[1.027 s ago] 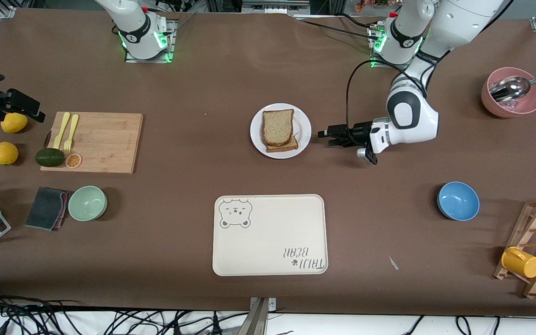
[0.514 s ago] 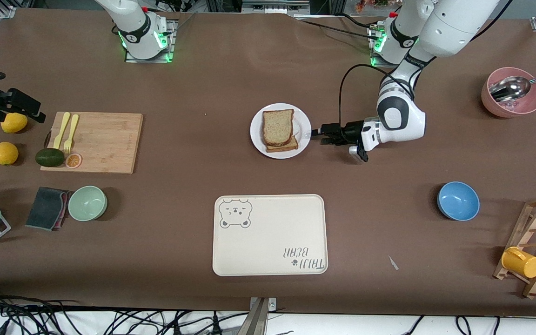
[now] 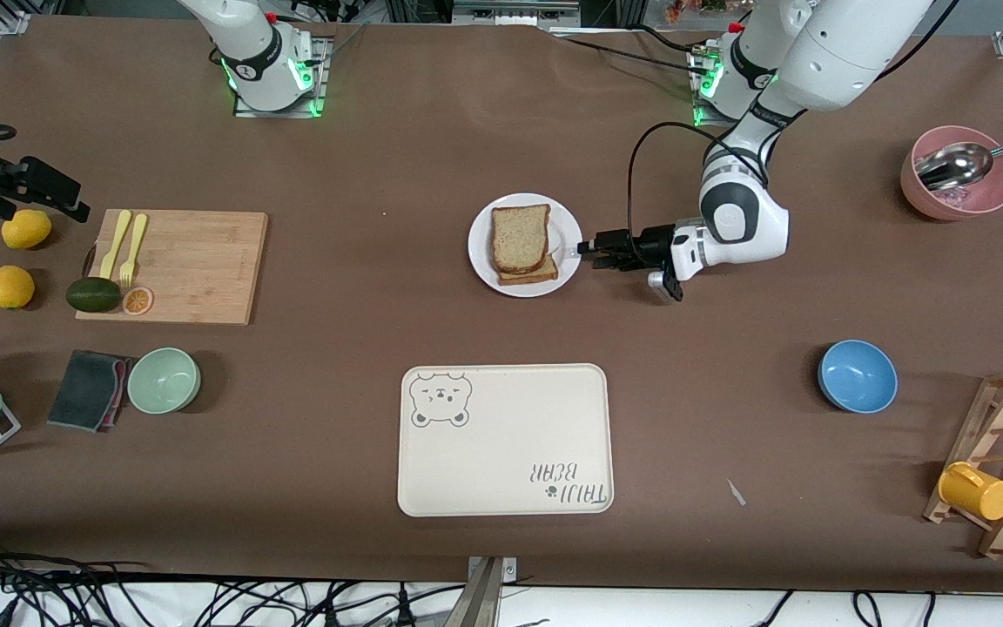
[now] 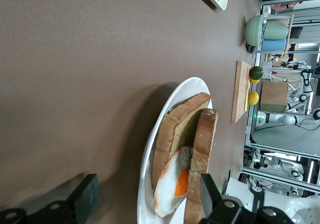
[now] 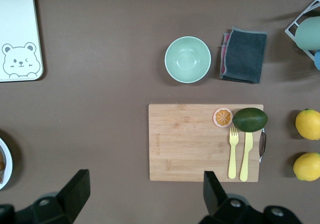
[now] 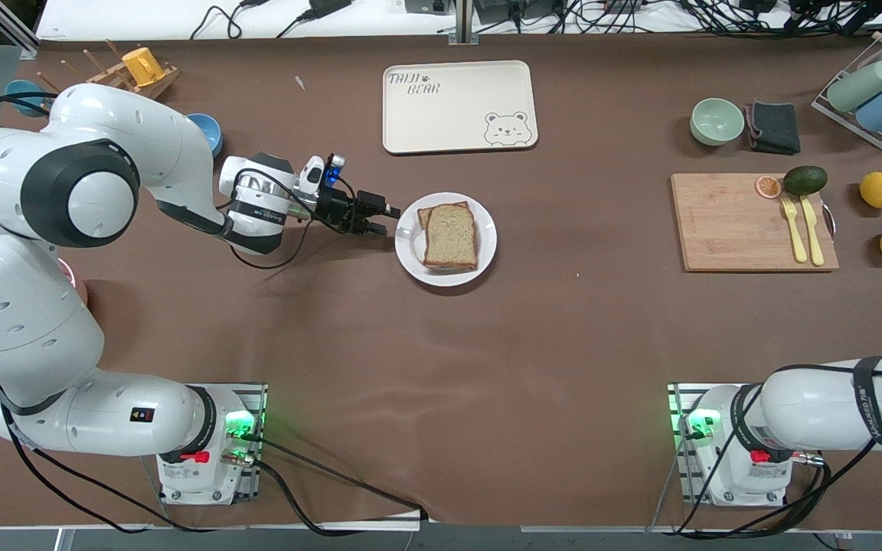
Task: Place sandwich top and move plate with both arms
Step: 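Move the left gripper to the plate rim beside the sandwich, then close the left gripper on the plate rim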
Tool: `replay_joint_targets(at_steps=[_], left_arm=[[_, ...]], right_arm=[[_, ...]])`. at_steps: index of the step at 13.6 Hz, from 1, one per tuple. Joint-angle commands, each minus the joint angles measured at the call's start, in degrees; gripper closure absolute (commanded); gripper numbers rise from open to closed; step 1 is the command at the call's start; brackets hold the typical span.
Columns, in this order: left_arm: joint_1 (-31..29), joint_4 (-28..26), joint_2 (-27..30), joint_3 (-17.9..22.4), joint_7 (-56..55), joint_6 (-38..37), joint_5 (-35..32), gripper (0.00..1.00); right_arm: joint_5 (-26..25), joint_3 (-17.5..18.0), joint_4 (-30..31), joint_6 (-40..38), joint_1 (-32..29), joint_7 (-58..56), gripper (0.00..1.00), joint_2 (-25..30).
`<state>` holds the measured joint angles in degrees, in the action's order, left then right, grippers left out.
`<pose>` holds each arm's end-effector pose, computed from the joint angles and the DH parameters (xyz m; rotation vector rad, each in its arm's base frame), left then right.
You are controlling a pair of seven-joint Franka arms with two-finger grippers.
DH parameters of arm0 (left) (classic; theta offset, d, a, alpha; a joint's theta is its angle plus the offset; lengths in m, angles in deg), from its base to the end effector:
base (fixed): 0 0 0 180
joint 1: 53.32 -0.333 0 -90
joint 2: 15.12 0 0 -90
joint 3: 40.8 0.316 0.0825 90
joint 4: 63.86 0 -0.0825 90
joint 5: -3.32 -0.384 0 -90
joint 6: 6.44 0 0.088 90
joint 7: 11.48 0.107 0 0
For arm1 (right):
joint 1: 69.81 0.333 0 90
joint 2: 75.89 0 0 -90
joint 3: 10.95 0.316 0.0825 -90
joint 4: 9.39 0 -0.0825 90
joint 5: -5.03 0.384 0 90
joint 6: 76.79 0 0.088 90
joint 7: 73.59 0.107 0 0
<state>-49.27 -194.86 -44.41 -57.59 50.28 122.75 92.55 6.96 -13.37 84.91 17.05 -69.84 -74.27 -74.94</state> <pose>0.4389 -0.2104 0.1215 2.0719 -0.0022 -0.0987 0.5540 -0.0205 0.6041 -3.1071 0.0513 -0.0147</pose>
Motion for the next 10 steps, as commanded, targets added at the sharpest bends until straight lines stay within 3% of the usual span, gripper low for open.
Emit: replay_joint_targets(at_steps=[1, 10], left_arm=[[0.3, 0.0, -0.7, -0.6, 3.5, 0.2, 2.8, 0.18], [0.9, -0.6, -2.1, -1.7, 7.9, 0.1, 5.1, 0.29]], right_arm=[[-0.3, 1.1, 0.4, 0.1, -0.9, 0.0, 0.00, 0.8], [-0.3, 1.2, 0.4, -0.1, -0.9, 0.3, 0.00, 0.8]])
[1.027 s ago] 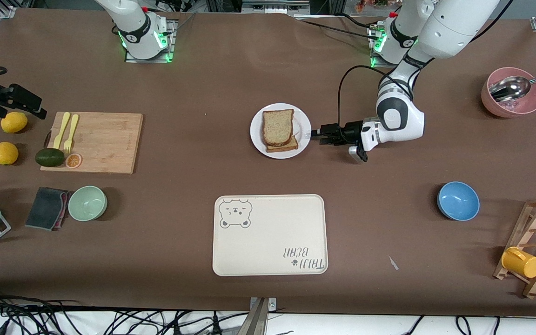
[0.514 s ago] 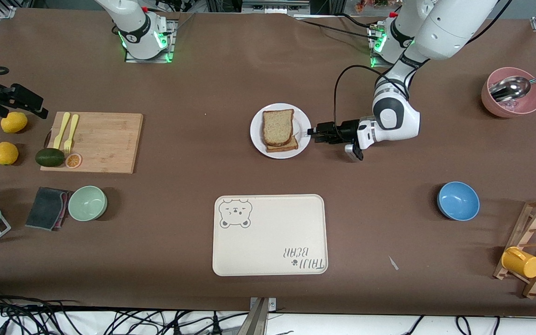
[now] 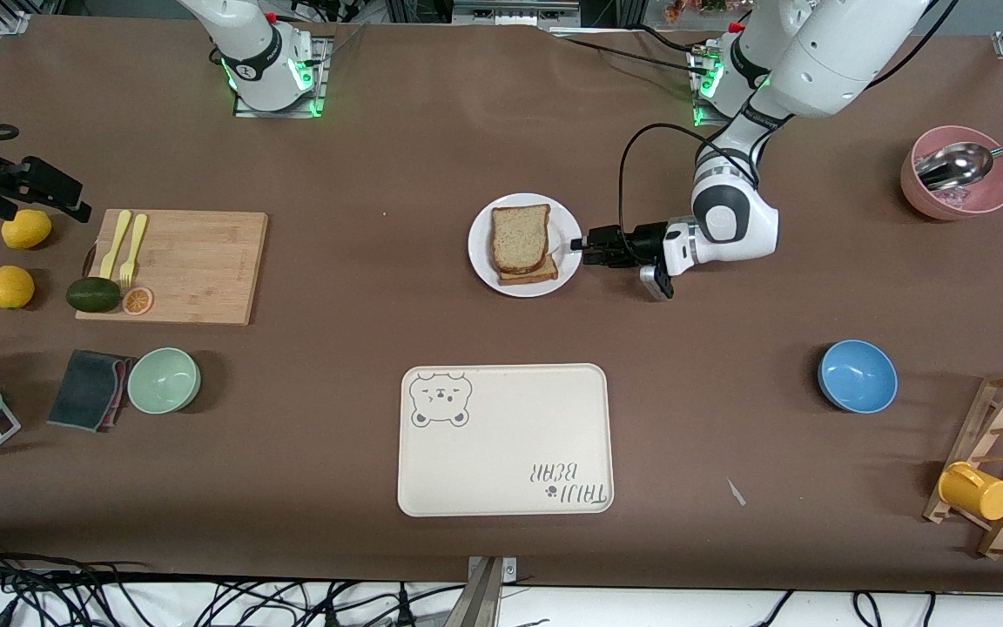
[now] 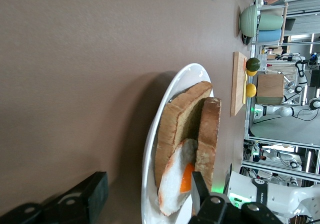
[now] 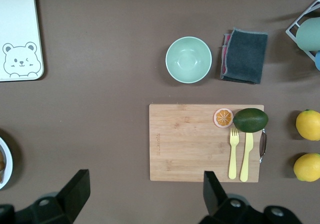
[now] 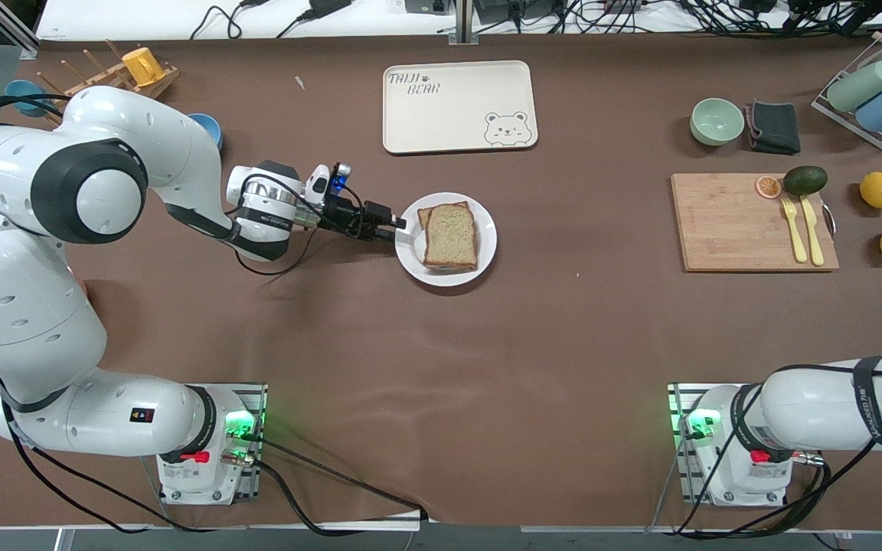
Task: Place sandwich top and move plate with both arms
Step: 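Close the left gripper on the plate rim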
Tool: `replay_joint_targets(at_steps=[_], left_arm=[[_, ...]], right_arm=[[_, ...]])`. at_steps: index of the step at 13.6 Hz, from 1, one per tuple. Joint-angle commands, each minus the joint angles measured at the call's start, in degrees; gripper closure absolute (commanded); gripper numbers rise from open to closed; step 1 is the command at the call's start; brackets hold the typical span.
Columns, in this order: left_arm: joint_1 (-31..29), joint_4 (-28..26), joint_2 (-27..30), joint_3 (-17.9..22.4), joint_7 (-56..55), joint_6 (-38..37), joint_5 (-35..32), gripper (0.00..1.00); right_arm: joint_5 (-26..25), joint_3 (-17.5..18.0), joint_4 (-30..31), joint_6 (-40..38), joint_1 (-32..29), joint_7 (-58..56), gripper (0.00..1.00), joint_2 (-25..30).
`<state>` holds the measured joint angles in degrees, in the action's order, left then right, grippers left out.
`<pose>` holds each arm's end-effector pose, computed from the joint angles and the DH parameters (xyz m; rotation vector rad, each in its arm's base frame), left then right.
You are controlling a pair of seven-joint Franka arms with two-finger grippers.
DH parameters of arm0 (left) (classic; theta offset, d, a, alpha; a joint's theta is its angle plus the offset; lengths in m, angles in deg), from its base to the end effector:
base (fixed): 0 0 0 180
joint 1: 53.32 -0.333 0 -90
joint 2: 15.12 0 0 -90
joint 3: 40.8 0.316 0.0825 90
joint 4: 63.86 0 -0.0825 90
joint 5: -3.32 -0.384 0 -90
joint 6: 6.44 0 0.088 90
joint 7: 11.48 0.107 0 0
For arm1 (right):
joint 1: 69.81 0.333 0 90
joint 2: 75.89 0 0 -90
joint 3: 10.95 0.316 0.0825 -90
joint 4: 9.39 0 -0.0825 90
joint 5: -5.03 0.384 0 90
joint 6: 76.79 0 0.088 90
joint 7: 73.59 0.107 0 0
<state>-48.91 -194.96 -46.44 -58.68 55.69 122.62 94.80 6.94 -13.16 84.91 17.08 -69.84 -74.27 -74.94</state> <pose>0.4262 -0.2221 0.1074 2.0473 -0.0574 -0.0811 0.5541 -0.0185 0.6041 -3.1076 0.0456 -0.0154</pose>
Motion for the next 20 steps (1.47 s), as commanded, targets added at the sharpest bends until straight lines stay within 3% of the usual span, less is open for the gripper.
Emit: replay_joint_targets(at_steps=[1, 9, 20], left_arm=[[0.5, -0.5, -0.1, -0.6, 2.5, 0.2, 2.8, 0.32], [0.6, -0.4, -0.4, -0.6, 2.5, 0.3, 2.8, 0.52], [0.7, -0.3, -0.8, -0.6, 2.6, 0.3, 2.8, 0.89]], right_arm=[[-0.3, 1.0, 0.4, 0.0, -0.9, 0.3, 0.00, 0.8], [-0.3, 1.1, 0.4, -0.1, -0.9, 0.3, 0.00, 0.7], [-0.2, 1.1, 0.4, -0.1, -0.9, 0.3, 0.00, 0.7]])
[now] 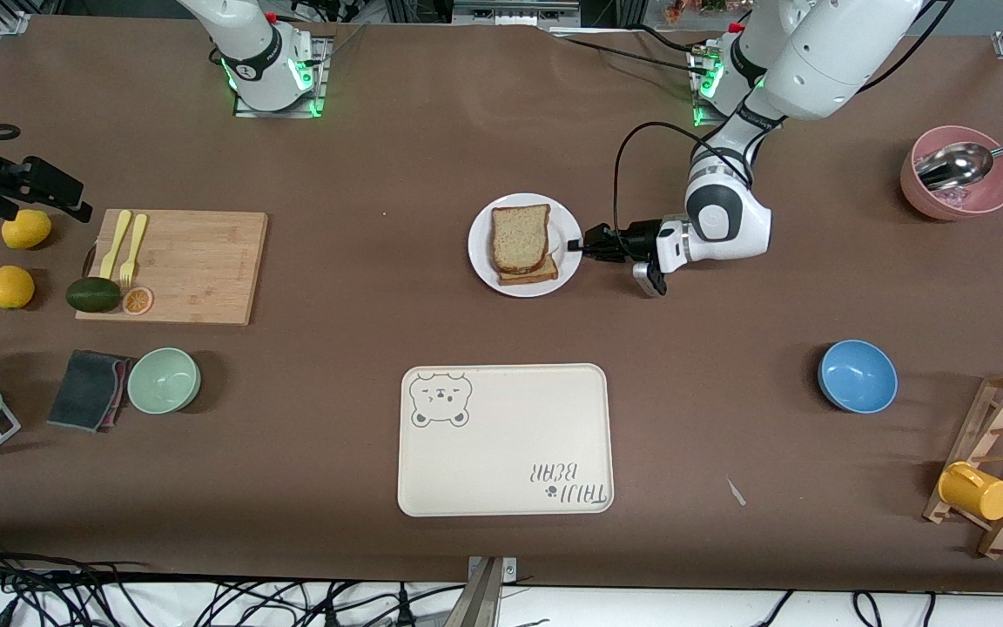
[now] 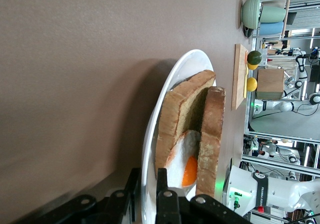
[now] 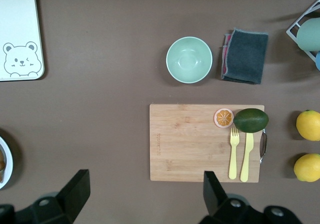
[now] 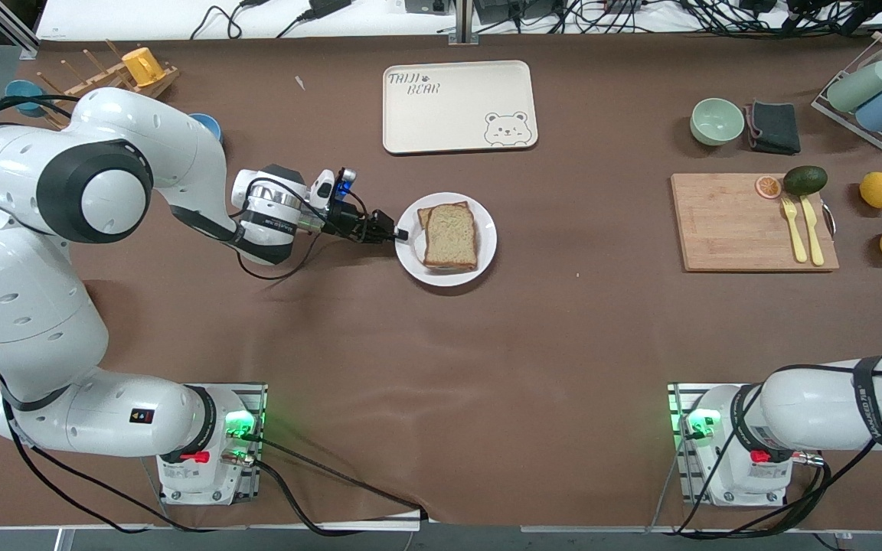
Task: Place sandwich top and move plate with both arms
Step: 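Close the left gripper on the plate rim, then slide the plate with the left gripper onto the bear tray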
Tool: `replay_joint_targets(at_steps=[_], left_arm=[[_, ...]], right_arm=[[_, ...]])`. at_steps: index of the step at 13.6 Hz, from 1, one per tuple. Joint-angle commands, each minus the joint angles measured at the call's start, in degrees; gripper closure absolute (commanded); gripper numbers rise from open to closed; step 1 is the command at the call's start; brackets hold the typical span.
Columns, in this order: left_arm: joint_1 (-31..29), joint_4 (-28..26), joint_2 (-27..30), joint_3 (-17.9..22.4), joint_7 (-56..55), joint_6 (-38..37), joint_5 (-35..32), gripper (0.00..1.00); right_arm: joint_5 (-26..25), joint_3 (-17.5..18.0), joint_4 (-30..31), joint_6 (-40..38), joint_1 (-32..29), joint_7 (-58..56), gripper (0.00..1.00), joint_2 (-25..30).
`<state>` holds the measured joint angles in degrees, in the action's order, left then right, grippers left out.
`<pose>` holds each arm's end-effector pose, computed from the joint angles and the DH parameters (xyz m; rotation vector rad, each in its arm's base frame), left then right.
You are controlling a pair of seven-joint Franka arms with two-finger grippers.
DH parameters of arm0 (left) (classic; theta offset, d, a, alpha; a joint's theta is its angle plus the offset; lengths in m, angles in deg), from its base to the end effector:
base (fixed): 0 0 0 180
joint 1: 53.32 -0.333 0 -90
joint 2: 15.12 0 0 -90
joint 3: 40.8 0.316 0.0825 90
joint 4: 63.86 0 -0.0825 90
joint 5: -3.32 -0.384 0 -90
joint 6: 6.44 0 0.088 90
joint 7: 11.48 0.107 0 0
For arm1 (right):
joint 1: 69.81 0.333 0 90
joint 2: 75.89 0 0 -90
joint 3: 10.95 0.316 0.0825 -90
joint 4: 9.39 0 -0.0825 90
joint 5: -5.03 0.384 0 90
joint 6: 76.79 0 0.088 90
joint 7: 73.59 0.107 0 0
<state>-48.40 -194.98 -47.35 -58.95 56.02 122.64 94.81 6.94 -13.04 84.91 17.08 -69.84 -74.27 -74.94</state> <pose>0.4195 -0.2277 0.1008 2.0451 -0.0662 -0.1020 0.5541 -0.0173 0.6041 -3.1076 0.0423 -0.0154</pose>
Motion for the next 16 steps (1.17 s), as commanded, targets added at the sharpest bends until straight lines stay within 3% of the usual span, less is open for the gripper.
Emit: replay_joint_targets(at_steps=[1, 4, 11, 16], left_arm=[[0.2, -0.3, 0.1, -0.3, 2.3, 0.3, 2.8, 0.92], [0.2, -0.3, 0.1, -0.3, 2.3, 0.3, 2.8, 1.00], [-0.7, 0.4, 1.2, -0.4, 1.5, -0.1, 2.6, 1.00], [-0.2, 4.4, 1.3, -0.3, -2.9, 0.0, 2.5, 1.00]], right_arm=[[-0.2, 0.9, 0.4, -0.1, -0.9, 0.3, 0.00, 0.7], [-0.2, 0.9, 0.4, 0.0, -0.9, 0.4, 0.00, 0.7], [-0.2, 0.9, 0.4, -0.1, -0.9, 0.4, 0.00, 0.7], [-0.2, 0.9, 0.4, -0.1, -0.9, 0.4, 0.00, 0.7]])
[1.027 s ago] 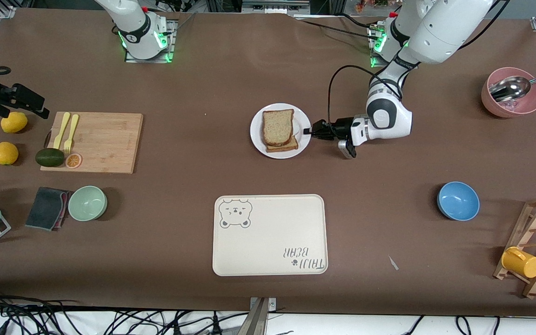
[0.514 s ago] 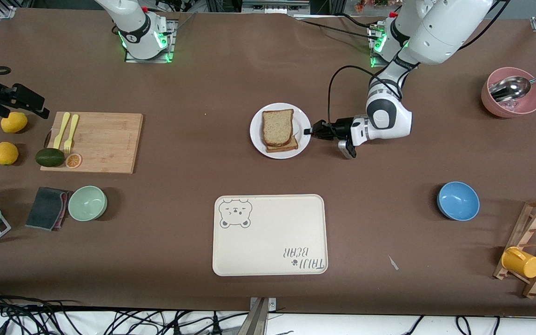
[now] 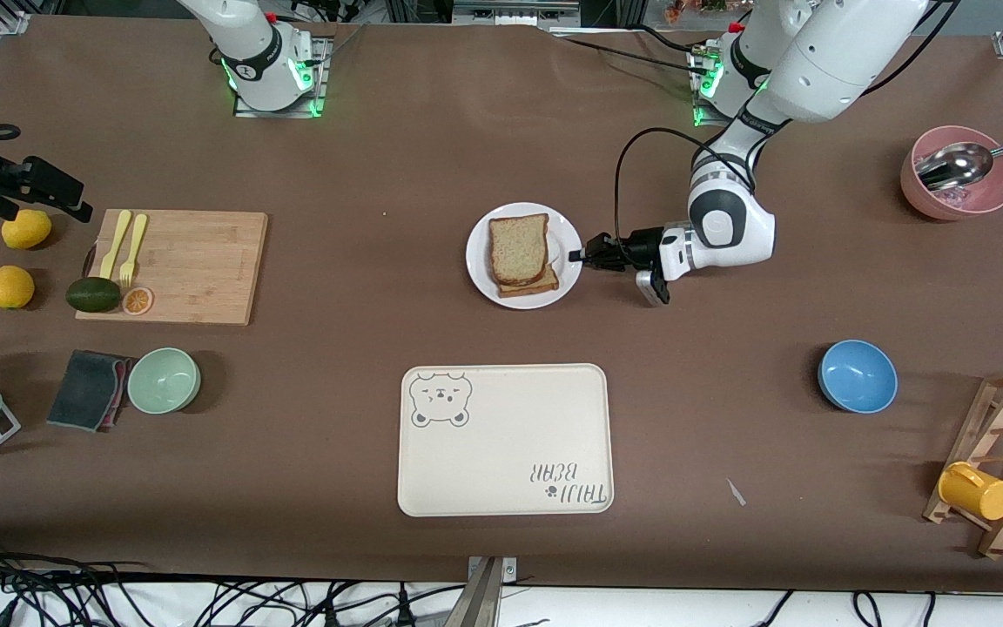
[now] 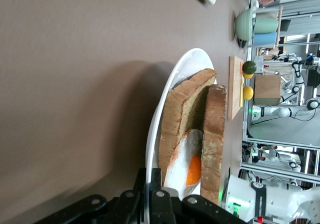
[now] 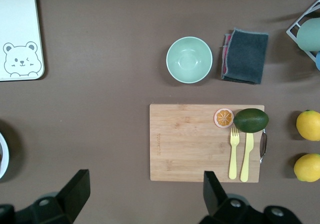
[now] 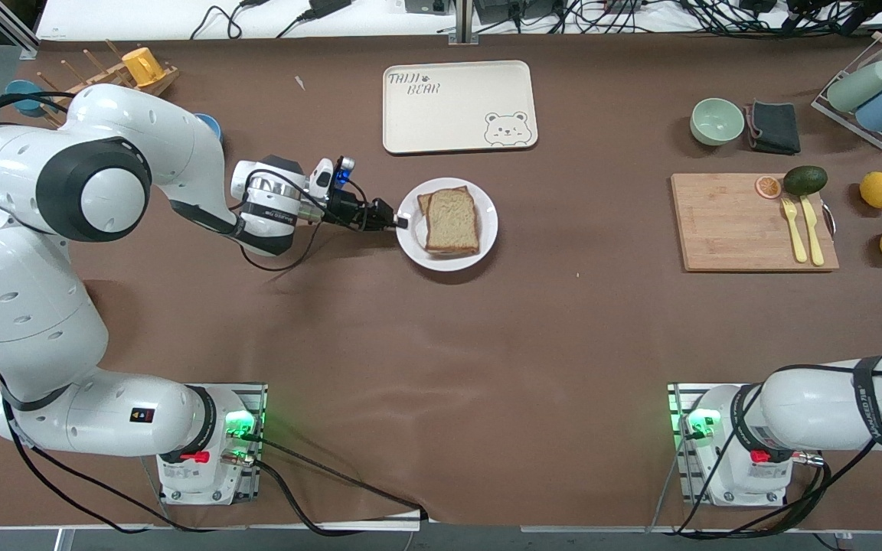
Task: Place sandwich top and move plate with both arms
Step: 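Slide the plate with the left gripper onto the bear tray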
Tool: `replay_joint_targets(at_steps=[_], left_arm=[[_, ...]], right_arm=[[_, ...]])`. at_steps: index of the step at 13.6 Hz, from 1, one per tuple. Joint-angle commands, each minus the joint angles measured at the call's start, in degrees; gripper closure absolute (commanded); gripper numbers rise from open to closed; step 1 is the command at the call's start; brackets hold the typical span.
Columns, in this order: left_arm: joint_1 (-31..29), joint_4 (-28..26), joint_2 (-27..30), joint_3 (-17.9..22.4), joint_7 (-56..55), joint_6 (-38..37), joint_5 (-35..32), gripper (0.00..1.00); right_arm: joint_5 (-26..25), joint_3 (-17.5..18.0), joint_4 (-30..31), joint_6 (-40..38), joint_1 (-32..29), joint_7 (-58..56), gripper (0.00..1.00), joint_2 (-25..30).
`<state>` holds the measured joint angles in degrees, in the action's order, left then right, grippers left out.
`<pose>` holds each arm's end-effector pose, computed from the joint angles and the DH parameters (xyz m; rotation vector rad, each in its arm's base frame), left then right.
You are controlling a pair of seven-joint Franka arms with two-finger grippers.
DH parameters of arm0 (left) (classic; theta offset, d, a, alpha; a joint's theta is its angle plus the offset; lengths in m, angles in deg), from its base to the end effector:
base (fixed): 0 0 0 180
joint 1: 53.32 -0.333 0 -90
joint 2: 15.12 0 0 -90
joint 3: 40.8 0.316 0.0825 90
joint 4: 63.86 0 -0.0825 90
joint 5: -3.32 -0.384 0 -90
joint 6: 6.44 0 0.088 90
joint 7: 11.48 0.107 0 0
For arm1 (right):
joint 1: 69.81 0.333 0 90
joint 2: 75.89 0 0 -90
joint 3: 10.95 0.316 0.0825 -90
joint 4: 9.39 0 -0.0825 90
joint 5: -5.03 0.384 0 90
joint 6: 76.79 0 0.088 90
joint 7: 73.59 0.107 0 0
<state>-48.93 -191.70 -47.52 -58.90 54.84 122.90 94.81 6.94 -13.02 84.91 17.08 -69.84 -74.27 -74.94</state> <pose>0.4470 -0.2296 0.1134 2.0343 -0.0562 -0.0489 0.5541 -0.0171 0.6041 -3.1076 0.0418 -0.0154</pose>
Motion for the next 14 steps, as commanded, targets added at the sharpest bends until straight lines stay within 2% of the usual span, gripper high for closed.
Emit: replay_joint_targets(at_steps=[1, 5, 9, 14], left_arm=[[0.6, 2.0, 1.4, -0.4, -2.7, -0.1, 2.5, 1.00], [1.4, 6.8, 0.8, -0.1, -8.0, 0.4, 1.7, 1.00], [1.9, 15.4, -2.8, 0.2, -14.6, 2.7, -0.4, 1.00], [1.8, 28.2, -8.8, 1.7, -27.4, 3.3, -8.9, 1.00]], right_arm=[[-0.2, 0.9, 0.4, -0.1, -0.9, 0.4, 0.00, 0.8], [-0.2, 0.9, 0.4, -0.1, -0.9, 0.4, 0.00, 0.7], [-0.2, 0.9, 0.4, -0.1, -0.9, 0.4, 0.00, 0.7], [-0.2, 0.9, 0.4, -0.1, -0.9, 0.3, 0.00, 0.8]])
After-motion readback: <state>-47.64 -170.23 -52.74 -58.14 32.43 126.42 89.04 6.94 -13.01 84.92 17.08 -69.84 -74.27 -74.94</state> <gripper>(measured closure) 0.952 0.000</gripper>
